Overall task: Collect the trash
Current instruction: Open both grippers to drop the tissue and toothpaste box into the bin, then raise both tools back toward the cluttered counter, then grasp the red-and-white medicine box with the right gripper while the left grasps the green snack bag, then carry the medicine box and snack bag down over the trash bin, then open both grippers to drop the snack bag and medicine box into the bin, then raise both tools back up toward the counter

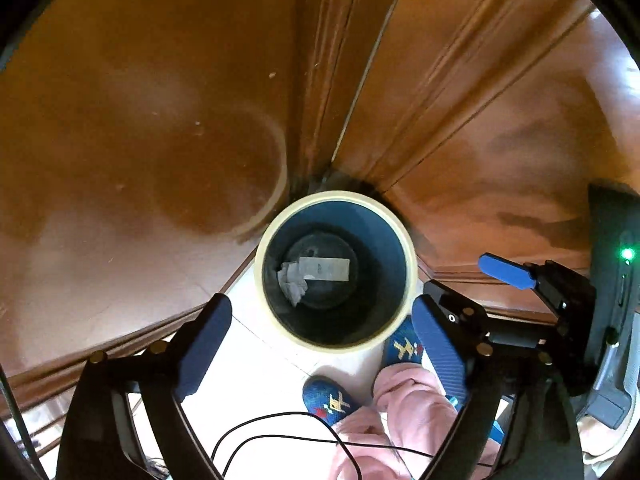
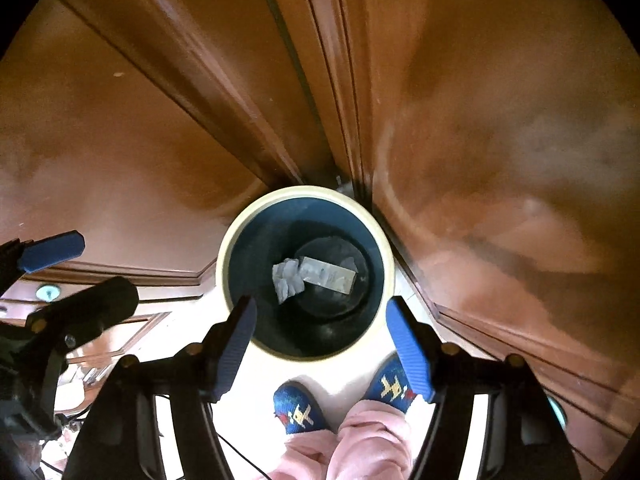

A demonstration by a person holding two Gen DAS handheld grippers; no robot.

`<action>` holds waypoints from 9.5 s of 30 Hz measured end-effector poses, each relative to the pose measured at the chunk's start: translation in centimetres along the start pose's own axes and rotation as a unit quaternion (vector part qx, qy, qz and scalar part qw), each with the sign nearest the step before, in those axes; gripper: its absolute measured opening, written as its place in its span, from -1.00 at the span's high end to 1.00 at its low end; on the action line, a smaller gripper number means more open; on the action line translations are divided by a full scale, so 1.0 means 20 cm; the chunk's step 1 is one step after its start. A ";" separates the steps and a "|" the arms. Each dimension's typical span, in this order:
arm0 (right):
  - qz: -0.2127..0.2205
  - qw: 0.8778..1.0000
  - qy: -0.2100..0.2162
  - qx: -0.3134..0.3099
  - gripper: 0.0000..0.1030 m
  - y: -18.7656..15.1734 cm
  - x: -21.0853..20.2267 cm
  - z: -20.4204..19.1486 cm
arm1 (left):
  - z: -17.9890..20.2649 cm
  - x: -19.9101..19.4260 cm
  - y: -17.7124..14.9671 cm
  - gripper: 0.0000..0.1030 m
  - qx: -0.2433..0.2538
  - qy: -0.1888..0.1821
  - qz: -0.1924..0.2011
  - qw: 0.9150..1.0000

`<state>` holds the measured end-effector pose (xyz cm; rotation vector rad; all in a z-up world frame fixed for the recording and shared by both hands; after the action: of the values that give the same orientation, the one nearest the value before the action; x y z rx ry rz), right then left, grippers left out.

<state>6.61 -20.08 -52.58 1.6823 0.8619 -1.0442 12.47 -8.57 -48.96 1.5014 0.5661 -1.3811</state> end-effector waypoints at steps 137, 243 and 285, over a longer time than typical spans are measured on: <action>0.186 0.970 0.085 -0.134 -0.12 1.62 -1.40 -0.37 | -0.11 -1.47 1.48 0.28 -0.088 0.116 0.176 0.974; -0.032 0.993 0.051 -0.106 -0.47 0.06 -0.56 -0.16 | -0.07 -0.49 -0.30 -0.58 -0.136 0.049 0.048 0.988; 0.264 0.941 0.136 -0.161 -0.47 0.86 -2.17 -0.37 | 0.08 -2.36 0.66 -0.68 -0.076 0.131 0.322 0.935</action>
<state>6.88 -21.82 -5.39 1.6599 0.6510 -0.2924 11.31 -2.59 -0.38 1.5622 0.2864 -0.6226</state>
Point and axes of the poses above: each gripper's, at about its wrist camera, not at the fingertips, and x roughly the way its jaws point, z to its right, y to its top, the point moved 2 cm from there along x, roughly the way its jaws point, and after that the axes turned 12 degrees about z, right-handed, at the moved point
